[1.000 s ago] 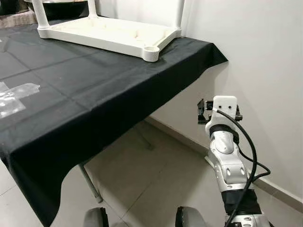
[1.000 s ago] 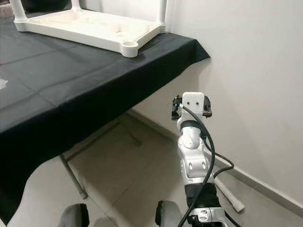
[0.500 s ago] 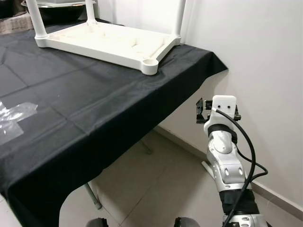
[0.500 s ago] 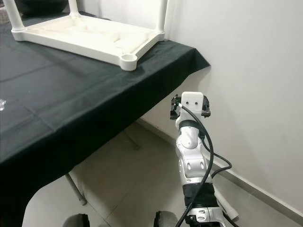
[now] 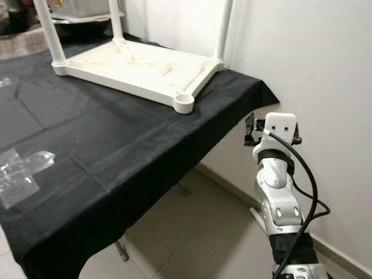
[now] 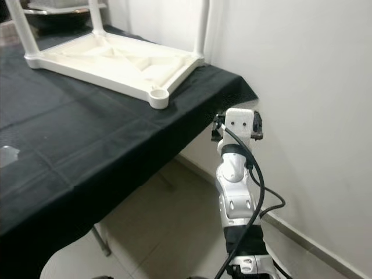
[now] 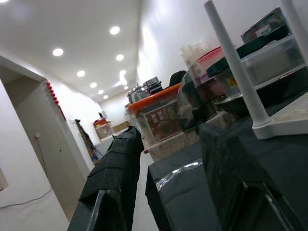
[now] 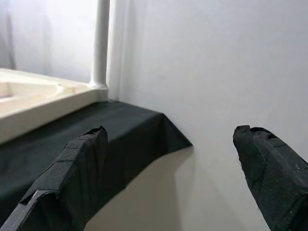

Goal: Building children table

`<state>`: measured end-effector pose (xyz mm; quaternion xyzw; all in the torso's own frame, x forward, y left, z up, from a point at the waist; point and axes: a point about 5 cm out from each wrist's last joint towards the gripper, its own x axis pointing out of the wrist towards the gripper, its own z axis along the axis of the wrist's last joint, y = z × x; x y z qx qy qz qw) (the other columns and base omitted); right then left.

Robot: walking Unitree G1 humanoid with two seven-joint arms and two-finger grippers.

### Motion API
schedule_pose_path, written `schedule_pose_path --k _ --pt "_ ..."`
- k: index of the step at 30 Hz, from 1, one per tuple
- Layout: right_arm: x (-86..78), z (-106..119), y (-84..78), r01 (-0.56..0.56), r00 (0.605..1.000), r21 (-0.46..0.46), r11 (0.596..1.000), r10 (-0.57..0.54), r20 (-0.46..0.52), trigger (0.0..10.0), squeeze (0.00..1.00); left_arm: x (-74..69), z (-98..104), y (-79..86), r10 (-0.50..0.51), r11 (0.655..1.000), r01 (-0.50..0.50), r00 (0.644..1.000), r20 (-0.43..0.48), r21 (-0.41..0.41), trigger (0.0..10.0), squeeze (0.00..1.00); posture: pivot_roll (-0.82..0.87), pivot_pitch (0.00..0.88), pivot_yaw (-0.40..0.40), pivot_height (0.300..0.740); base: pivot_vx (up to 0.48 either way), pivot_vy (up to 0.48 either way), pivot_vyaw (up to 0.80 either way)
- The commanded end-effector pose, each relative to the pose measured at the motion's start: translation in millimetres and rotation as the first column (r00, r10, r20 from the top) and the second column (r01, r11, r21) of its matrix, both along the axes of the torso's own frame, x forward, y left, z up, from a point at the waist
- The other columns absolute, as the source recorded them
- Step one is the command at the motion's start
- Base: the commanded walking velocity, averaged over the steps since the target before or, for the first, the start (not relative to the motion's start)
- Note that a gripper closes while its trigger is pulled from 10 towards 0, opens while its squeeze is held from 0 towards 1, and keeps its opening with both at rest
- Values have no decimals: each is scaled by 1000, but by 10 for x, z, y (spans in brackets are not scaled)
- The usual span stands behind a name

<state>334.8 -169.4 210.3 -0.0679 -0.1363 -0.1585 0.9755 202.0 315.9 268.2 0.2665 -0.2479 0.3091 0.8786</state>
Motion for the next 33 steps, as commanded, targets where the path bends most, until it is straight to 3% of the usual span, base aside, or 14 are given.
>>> schedule_pose_path --k 1,4,9,10,13,17,25,33 --pt "-13 23 -5 9 1000 -1 1000 -9 18 10000 1000 40 -12 -63 -50 999 50 998 -26 -2 10000 0 -22 0 -72 689 0 0 0" --pt "-3 -11 17 -2 1000 8 1000 2 -2 10000 1000 113 -95 -204 -144 990 143 986 -86 -17 10000 0 -22 0 -70 704 0 0 0" --pt "6 -30 33 -11 1000 10 1000 11 -13 10000 1000 145 -153 -279 -193 981 191 974 -115 -31 10000 0 -24 0 -69 714 0 0 0" --pt "12 -67 64 -21 999 8 1000 22 -30 10000 1000 203 -281 -447 -287 958 283 941 -181 -53 10000 0 -27 0 -65 724 0 0 0" --pt "7 -94 90 -32 999 4 999 32 -40 10000 1000 233 -372 -570 -351 936 343 909 -223 -75 10000 0 -30 0 -64 734 0 0 0" --pt "3 -102 100 -37 998 3 999 37 -43 10000 1000 240 -397 -604 -366 931 357 901 -234 -81 10000 0 -30 0 -64 739 0 0 0" --pt "-13 -228 210 -92 990 -12 996 90 -106 10000 1000 287 -555 -902 -458 889 435 848 -268 -143 10000 0 -33 0 -64 740 0 0 0" --pt "4 -257 256 -121 985 -4 993 119 -128 10000 1000 296 -574 -940 -468 884 440 843 -266 -160 10000 0 -32 0 -65 740 0 0 0"
